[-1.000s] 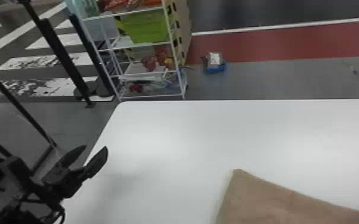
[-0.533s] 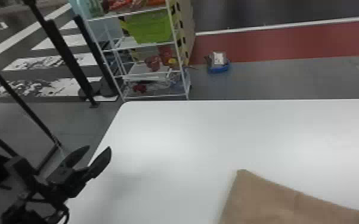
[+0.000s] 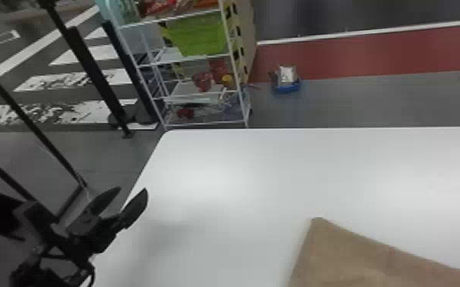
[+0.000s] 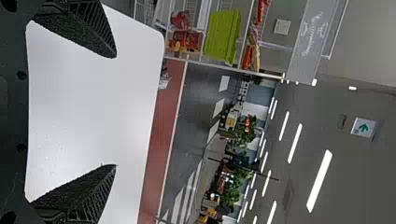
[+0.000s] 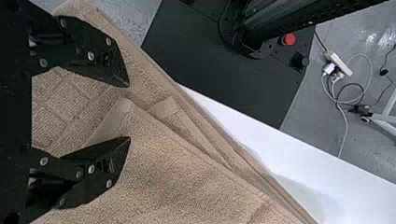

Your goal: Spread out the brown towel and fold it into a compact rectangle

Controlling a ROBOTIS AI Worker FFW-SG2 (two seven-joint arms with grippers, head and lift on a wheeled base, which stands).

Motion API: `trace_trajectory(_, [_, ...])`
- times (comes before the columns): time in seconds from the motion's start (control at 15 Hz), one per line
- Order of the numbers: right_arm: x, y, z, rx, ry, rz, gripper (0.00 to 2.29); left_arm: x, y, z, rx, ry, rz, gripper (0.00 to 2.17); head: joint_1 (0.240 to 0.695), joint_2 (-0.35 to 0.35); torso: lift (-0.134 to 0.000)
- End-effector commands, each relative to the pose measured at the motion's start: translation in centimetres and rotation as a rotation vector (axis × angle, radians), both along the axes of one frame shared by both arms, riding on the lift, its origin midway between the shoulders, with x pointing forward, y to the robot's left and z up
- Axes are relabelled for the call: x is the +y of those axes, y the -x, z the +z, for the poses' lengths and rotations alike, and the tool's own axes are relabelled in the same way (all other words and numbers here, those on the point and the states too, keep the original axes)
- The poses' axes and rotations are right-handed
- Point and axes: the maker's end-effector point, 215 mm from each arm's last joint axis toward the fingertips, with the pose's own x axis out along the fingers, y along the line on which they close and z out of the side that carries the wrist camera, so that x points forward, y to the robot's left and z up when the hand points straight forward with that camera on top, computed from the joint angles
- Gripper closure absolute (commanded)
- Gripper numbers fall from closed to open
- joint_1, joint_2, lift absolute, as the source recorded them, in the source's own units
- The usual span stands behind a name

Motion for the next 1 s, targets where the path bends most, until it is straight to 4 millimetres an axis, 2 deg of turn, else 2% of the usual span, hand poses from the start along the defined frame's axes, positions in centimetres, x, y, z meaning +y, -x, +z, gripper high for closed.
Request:
trace_trajectory(0.0, [-0.4,0.0,-0.3,0.003,0.016,0.005,0.64,0.2,0.2,-0.1,0.000,0.003,0.006,0.04,0.695,0.317,-0.124])
trace_trajectory(0.27, [-0.3,-0.4,-0.4,0.002,0.013,0.002,0.69,0.2,0.2,-0.2,-0.002,0.002,0.006,0.04,0.695,0.315,-0.124])
trace_trajectory(0.33, [-0.1,-0.4,-0.3,0.004,0.001,0.001,0.87,0.2,0.2,-0.2,-0.002,0.002,0.006,0.04,0.695,0.315,-0.124])
trace_trajectory(0.4, [0.0,-0.4,-0.2,0.003,0.000,0.001,0.94,0.2,0.2,-0.2,-0.002,0.002,0.006,0.04,0.695,0.315,-0.124])
trace_trajectory(0.53, [0.4,-0.7,0.2,0.003,-0.021,-0.004,0.94,0.3,0.2,-0.2,-0.002,0.001,0.008,0.04,0.695,0.318,-0.124])
trace_trajectory(0.6, [0.6,-1.0,0.5,0.003,-0.038,-0.009,1.04,0.4,0.2,-0.1,-0.002,0.001,0.009,0.04,0.695,0.321,-0.124])
trace_trajectory(0.93, [1.3,-1.9,2.0,-0.004,-0.084,-0.030,1.06,0.5,0.3,-0.1,-0.003,0.000,0.012,0.04,0.695,0.333,-0.124])
